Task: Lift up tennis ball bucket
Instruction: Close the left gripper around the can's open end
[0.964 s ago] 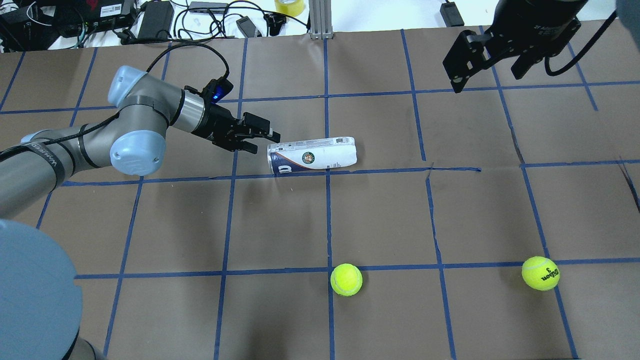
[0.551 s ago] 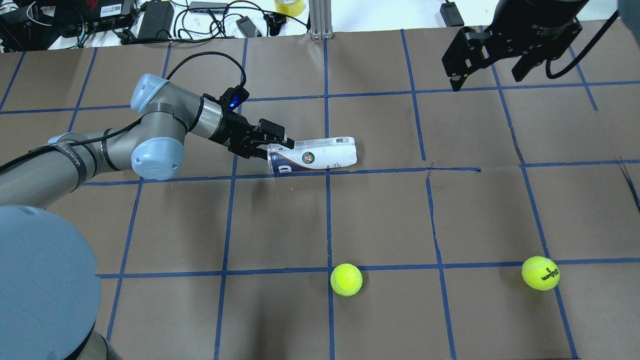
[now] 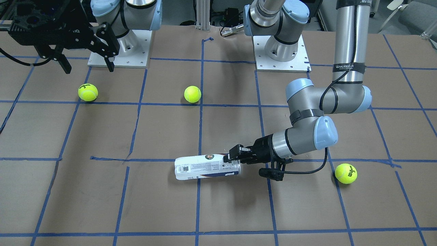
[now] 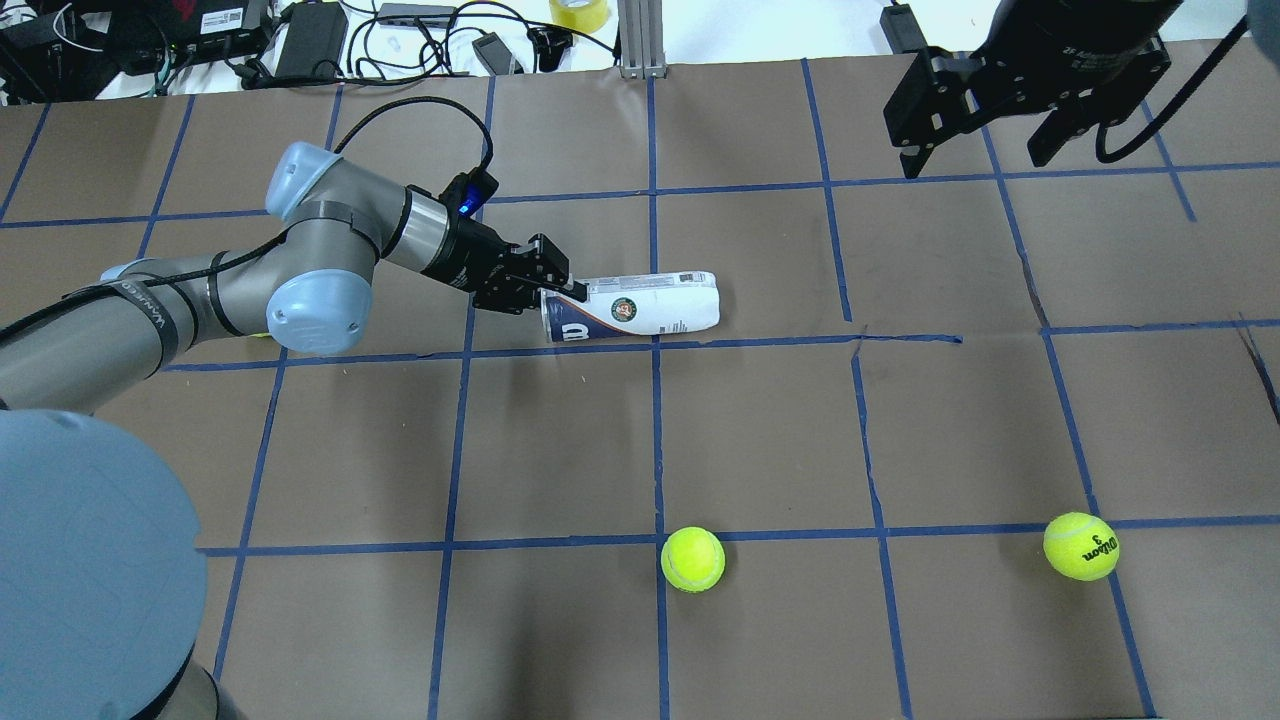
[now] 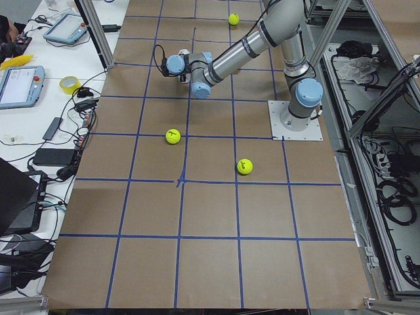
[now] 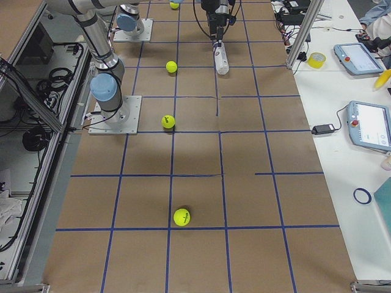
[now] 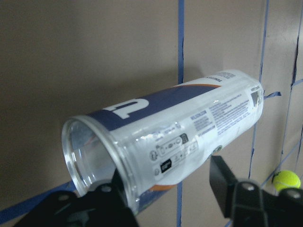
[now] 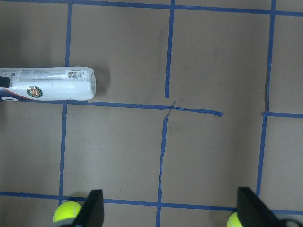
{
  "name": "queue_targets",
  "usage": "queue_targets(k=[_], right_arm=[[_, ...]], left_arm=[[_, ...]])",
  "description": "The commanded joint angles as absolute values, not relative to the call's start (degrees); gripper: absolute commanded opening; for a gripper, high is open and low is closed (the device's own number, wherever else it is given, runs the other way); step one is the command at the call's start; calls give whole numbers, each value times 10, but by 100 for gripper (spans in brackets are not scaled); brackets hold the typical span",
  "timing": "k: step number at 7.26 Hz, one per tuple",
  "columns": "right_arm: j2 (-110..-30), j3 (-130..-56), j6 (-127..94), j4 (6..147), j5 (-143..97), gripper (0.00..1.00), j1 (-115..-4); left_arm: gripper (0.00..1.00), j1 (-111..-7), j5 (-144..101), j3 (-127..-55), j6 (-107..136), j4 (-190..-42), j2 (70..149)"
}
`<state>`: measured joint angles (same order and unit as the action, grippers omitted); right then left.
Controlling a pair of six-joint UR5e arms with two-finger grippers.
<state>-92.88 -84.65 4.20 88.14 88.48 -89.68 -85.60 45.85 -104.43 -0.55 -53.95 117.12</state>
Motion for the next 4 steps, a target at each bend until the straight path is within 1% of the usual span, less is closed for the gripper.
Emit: queue_targets(k=[1,2,4], right_arm=[[-930,-849,42,881,886,100,-896],[-932,-853,42,881,887,100,-896],[-932,-856,42,881,890,100,-894]], left_arm=[[0,-856,463,-1006,114,-541,1157],[0,-856,458,-987,145,-546,1146],[0,-862,467,-918,226,-569,1123]])
